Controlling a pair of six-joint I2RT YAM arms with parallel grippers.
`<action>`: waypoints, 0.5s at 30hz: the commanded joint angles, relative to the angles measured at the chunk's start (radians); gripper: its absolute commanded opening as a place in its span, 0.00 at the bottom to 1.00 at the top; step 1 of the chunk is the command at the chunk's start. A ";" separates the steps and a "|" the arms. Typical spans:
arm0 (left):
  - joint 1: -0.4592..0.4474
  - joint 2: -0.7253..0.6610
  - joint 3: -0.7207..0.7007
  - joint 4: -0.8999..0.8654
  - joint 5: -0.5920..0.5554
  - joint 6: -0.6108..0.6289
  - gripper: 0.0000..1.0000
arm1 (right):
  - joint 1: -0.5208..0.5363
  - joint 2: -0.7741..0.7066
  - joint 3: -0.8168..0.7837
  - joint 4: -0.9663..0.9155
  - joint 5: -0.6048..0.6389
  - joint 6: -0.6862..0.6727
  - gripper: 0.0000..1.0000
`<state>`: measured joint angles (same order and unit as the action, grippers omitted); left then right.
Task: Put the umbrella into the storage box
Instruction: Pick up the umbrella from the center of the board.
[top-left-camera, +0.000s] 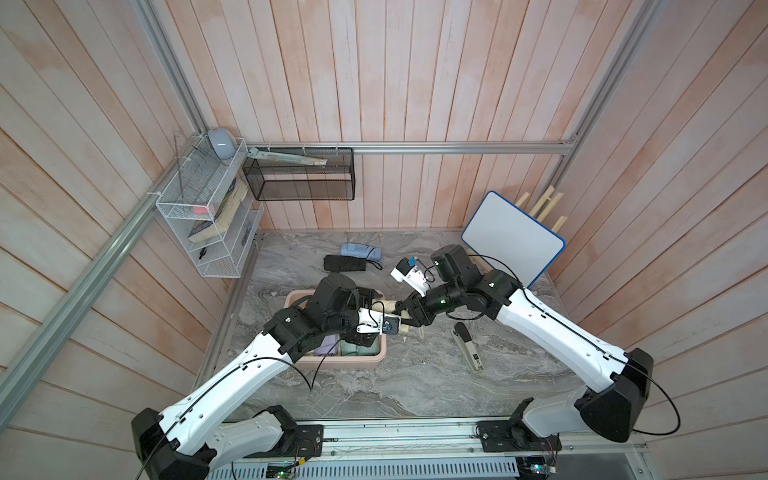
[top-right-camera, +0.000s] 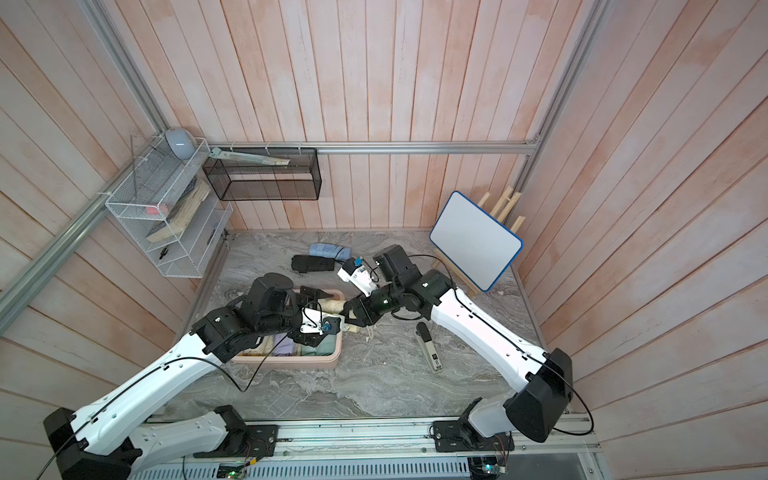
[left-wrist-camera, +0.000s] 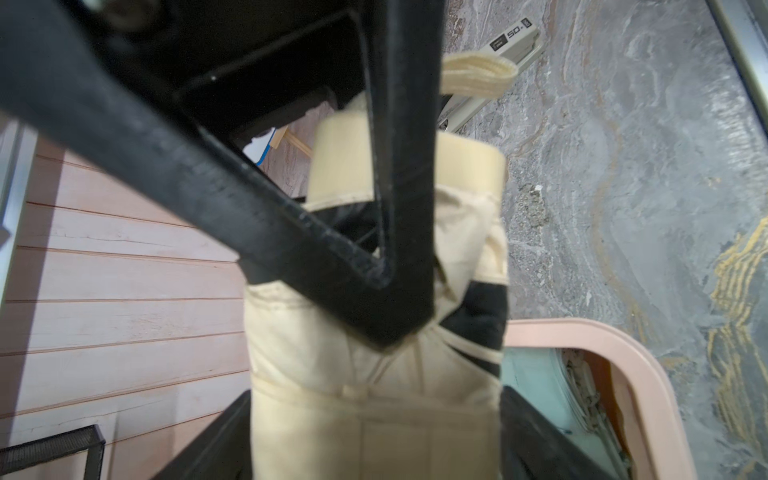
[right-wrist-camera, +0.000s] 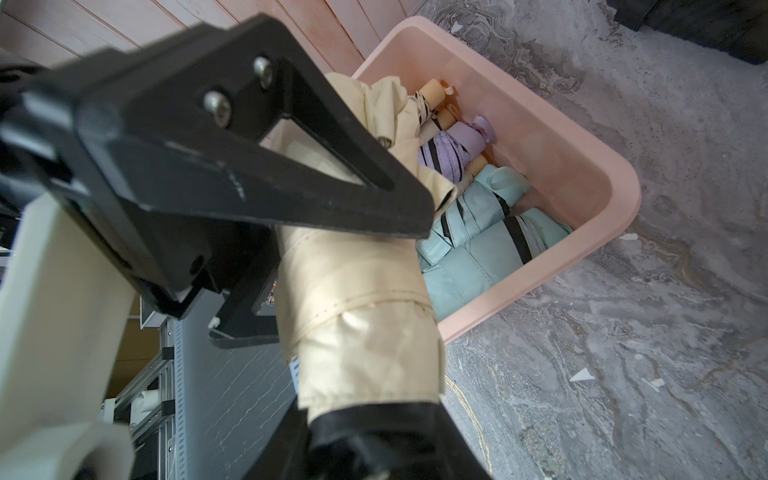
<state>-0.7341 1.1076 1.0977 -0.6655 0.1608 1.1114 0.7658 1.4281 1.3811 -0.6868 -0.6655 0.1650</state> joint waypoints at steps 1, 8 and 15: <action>-0.002 -0.005 -0.018 0.015 -0.038 0.011 0.79 | 0.015 0.012 0.024 0.065 -0.050 0.008 0.17; -0.003 0.005 0.003 -0.015 -0.071 0.003 0.53 | 0.017 0.019 -0.002 0.131 -0.005 0.031 0.28; -0.004 -0.035 -0.043 0.040 -0.140 -0.101 0.41 | 0.017 -0.084 -0.086 0.311 0.168 0.099 0.65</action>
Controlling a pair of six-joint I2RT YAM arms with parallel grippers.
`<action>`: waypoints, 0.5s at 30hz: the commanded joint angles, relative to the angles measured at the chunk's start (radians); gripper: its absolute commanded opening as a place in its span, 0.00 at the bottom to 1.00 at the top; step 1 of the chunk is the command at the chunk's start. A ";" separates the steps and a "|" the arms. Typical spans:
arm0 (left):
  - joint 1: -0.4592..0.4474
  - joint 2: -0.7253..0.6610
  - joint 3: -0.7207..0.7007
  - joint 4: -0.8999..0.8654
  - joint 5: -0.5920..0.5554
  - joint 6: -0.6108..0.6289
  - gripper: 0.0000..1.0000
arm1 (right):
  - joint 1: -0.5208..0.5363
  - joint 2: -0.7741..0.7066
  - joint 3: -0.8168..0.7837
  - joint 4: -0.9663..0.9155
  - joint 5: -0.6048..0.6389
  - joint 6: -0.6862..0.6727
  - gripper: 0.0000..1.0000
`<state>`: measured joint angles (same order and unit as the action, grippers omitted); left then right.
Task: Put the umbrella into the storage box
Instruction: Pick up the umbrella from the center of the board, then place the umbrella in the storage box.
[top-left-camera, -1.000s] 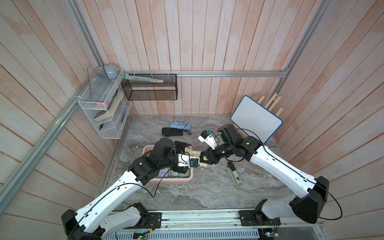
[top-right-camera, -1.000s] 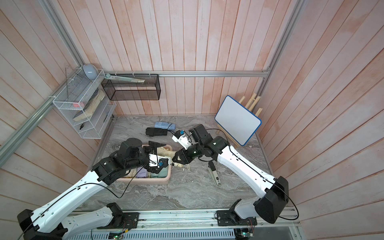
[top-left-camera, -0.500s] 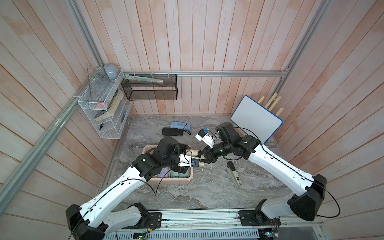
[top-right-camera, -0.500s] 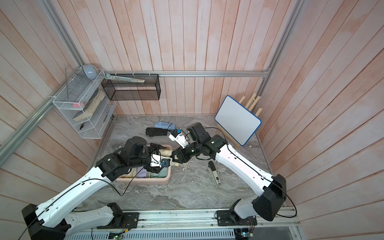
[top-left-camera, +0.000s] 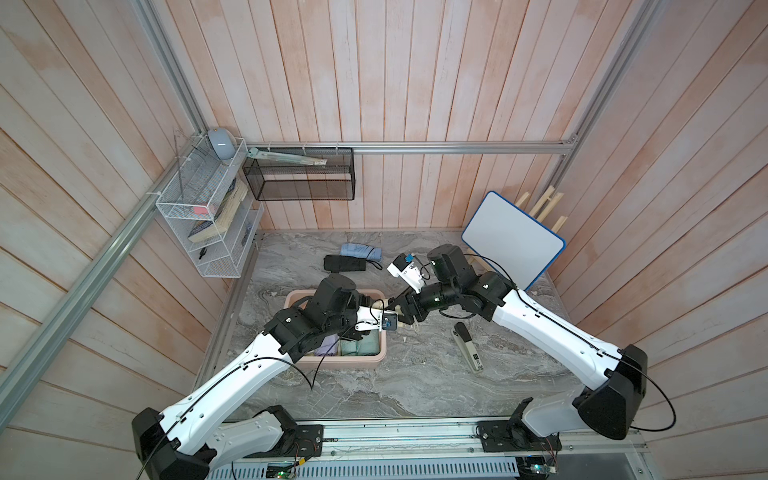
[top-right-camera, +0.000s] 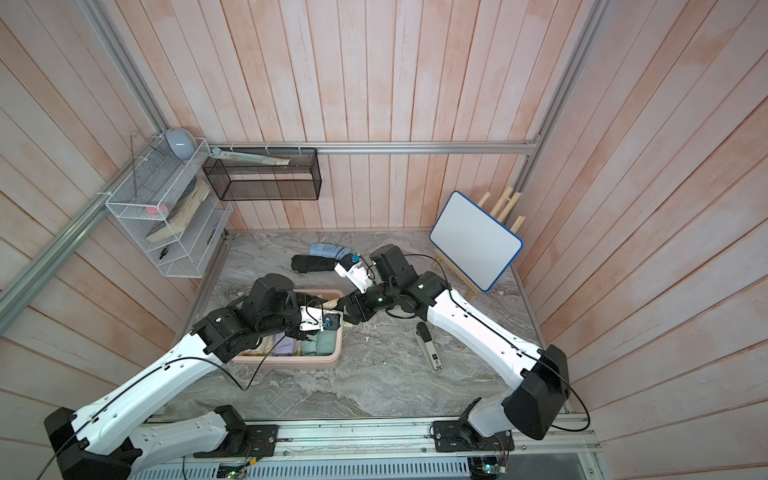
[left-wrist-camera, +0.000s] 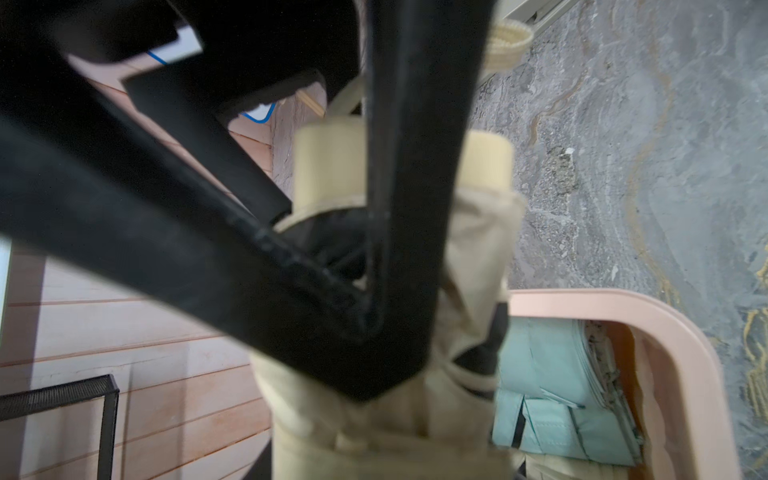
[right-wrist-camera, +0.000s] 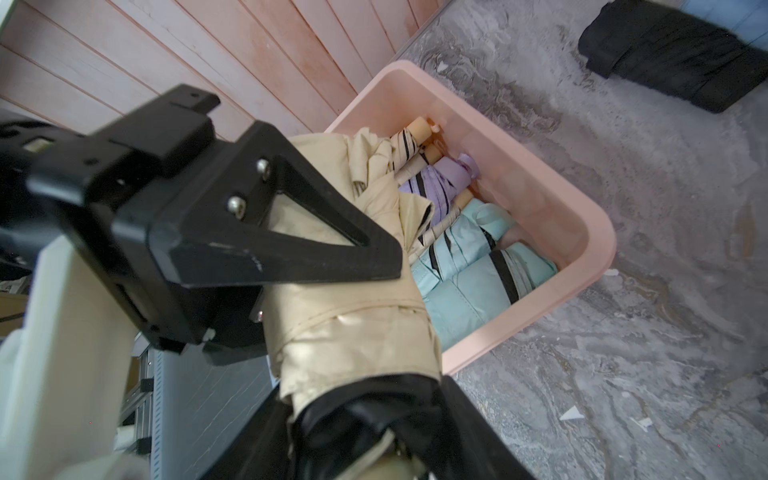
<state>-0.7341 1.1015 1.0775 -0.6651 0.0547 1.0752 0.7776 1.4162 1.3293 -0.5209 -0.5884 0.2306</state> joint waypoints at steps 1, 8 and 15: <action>-0.005 -0.036 -0.031 0.050 -0.043 -0.081 0.40 | 0.003 -0.099 -0.058 0.185 0.125 0.052 0.70; -0.005 -0.090 -0.069 0.108 -0.047 -0.272 0.32 | -0.038 -0.266 -0.204 0.321 0.381 0.158 0.86; -0.007 -0.119 -0.076 0.182 -0.144 -0.650 0.27 | -0.086 -0.353 -0.224 0.248 0.592 0.206 0.85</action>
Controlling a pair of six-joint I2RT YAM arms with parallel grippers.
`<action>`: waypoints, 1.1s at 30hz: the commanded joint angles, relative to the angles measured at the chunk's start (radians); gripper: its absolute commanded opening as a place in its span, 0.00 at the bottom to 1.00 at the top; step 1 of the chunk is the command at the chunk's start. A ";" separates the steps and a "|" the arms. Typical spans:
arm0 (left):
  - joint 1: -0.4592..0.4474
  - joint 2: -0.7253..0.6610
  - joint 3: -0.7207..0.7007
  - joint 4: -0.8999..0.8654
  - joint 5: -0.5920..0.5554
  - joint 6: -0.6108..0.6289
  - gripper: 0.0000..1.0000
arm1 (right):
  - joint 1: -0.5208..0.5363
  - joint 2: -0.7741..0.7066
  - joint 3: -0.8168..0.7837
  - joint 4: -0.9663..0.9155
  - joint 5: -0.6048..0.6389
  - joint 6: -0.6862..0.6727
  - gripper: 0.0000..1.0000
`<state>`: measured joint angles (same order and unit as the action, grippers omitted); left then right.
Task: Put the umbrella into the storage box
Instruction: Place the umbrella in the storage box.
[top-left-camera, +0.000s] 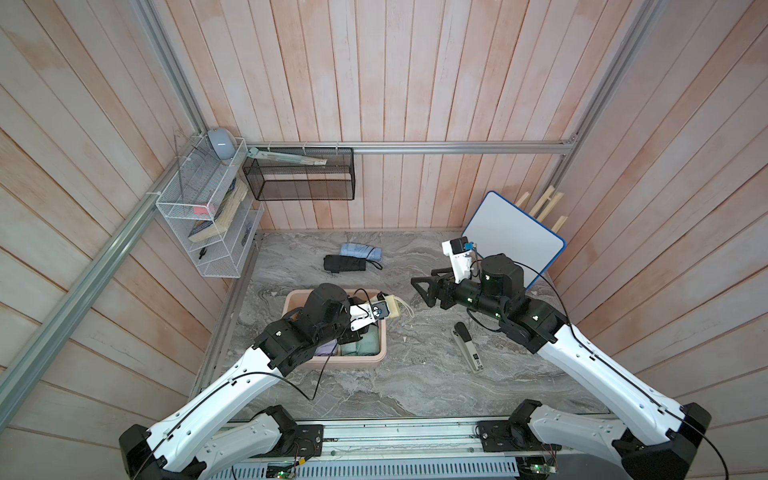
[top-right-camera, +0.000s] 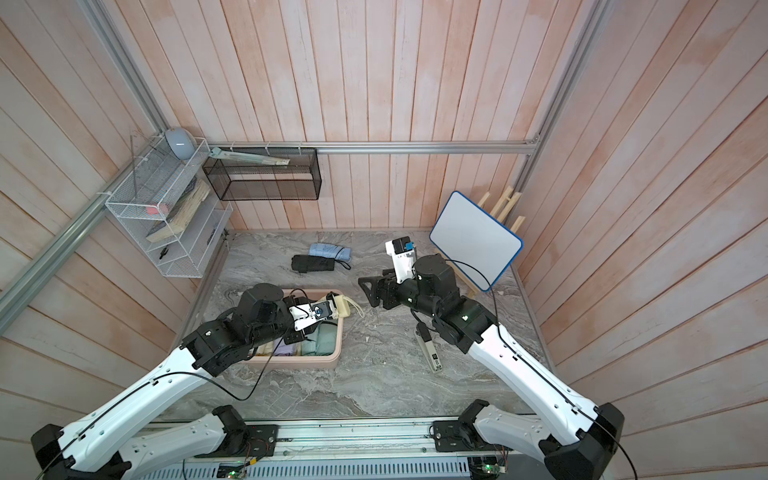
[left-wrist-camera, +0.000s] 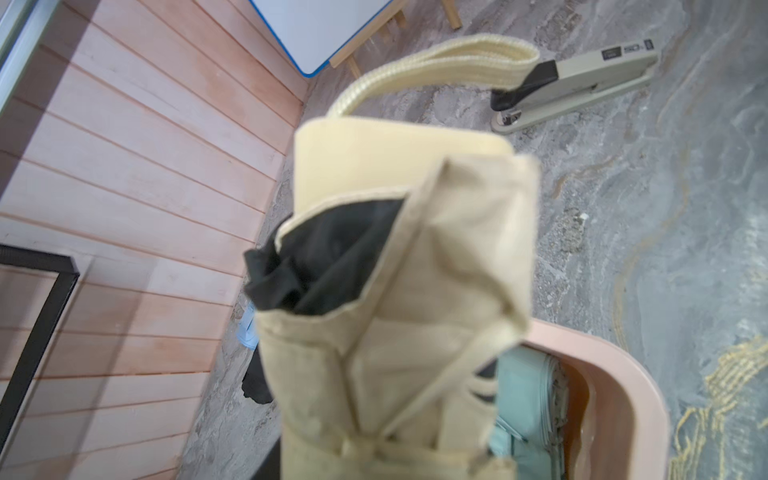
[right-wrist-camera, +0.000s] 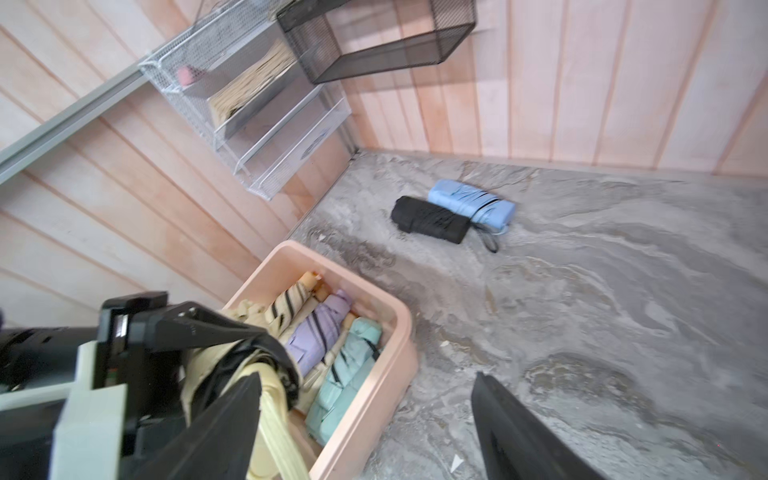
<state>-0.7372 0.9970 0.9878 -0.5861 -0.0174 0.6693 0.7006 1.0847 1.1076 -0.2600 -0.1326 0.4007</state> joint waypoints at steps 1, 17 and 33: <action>-0.005 -0.014 0.024 0.103 -0.085 -0.319 0.27 | -0.010 -0.025 0.001 -0.024 0.152 0.040 0.85; -0.006 0.008 -0.015 -0.040 -0.210 -1.230 0.27 | -0.131 -0.037 -0.013 -0.032 0.082 0.046 0.84; -0.007 0.189 -0.054 -0.081 -0.265 -1.308 0.25 | -0.286 -0.080 -0.036 -0.086 -0.137 0.024 0.84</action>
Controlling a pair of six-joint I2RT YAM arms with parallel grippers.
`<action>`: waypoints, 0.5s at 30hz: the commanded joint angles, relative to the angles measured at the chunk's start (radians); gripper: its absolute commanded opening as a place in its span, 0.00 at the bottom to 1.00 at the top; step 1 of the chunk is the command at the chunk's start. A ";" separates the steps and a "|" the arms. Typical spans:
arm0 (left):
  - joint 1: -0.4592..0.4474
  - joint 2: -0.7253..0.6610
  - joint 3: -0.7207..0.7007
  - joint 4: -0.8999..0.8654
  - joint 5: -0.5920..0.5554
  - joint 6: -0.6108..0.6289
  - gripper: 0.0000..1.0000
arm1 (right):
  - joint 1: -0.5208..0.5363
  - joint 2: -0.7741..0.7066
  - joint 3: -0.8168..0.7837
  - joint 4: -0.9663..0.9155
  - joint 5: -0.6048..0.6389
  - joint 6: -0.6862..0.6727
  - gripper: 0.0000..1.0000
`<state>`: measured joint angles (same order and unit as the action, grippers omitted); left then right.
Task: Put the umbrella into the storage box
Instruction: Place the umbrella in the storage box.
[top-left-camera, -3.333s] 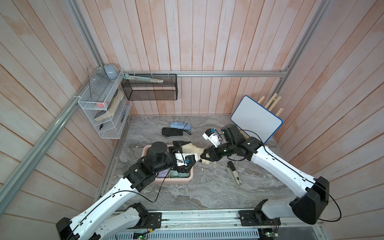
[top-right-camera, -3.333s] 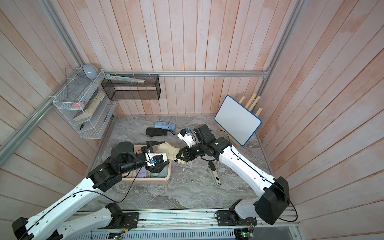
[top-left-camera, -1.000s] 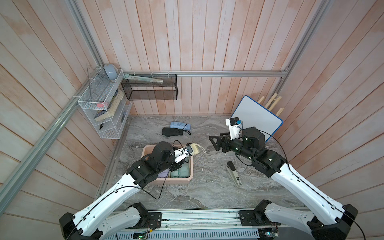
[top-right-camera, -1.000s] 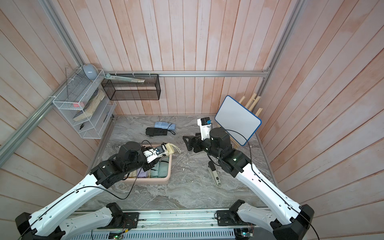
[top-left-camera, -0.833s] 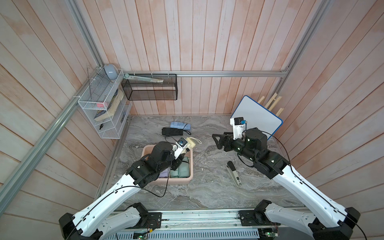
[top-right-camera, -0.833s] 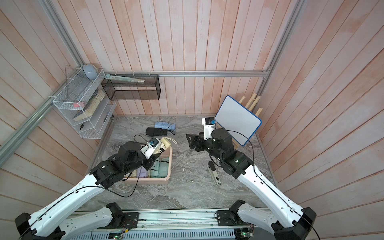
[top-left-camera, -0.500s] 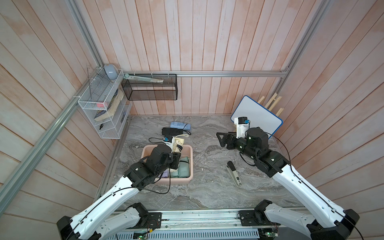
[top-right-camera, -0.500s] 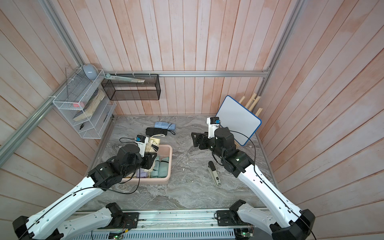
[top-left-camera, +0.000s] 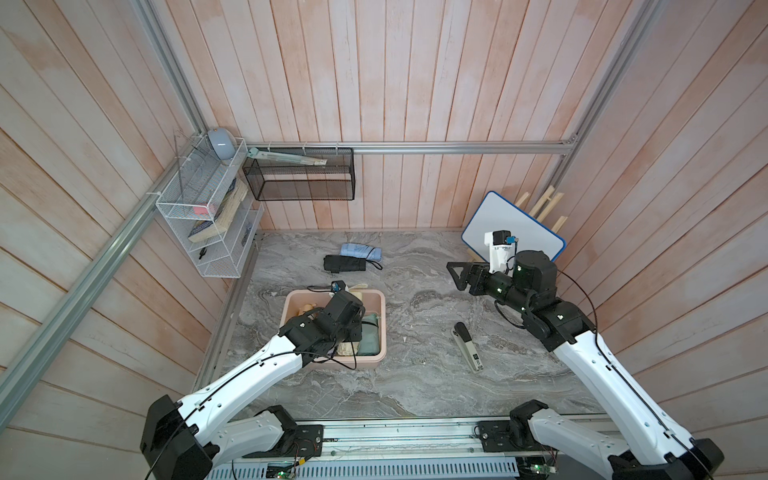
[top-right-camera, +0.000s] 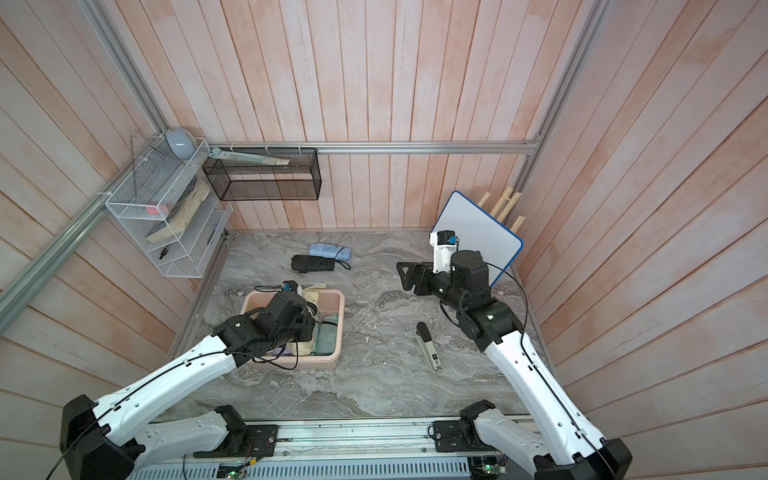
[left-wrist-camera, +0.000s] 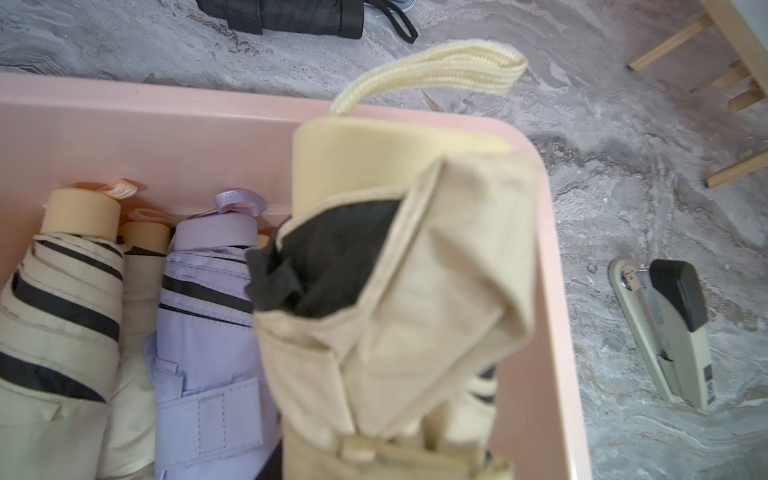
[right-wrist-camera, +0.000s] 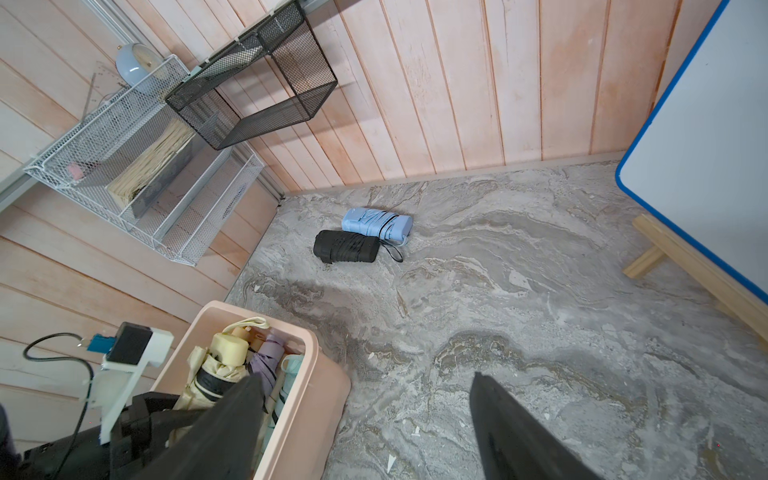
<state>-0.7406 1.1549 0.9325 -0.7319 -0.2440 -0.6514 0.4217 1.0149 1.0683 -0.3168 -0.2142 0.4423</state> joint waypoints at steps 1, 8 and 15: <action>-0.003 0.042 0.005 0.072 -0.042 0.016 0.25 | -0.008 -0.012 0.007 -0.035 -0.057 -0.020 0.84; -0.001 0.101 -0.050 0.113 -0.043 -0.018 0.26 | -0.021 -0.036 0.009 -0.051 -0.057 -0.029 0.83; 0.024 0.166 -0.095 0.187 -0.039 -0.022 0.36 | -0.027 -0.040 0.016 -0.057 -0.066 -0.037 0.83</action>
<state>-0.7273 1.3102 0.8413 -0.6220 -0.2630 -0.6636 0.4019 0.9852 1.0683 -0.3588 -0.2634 0.4236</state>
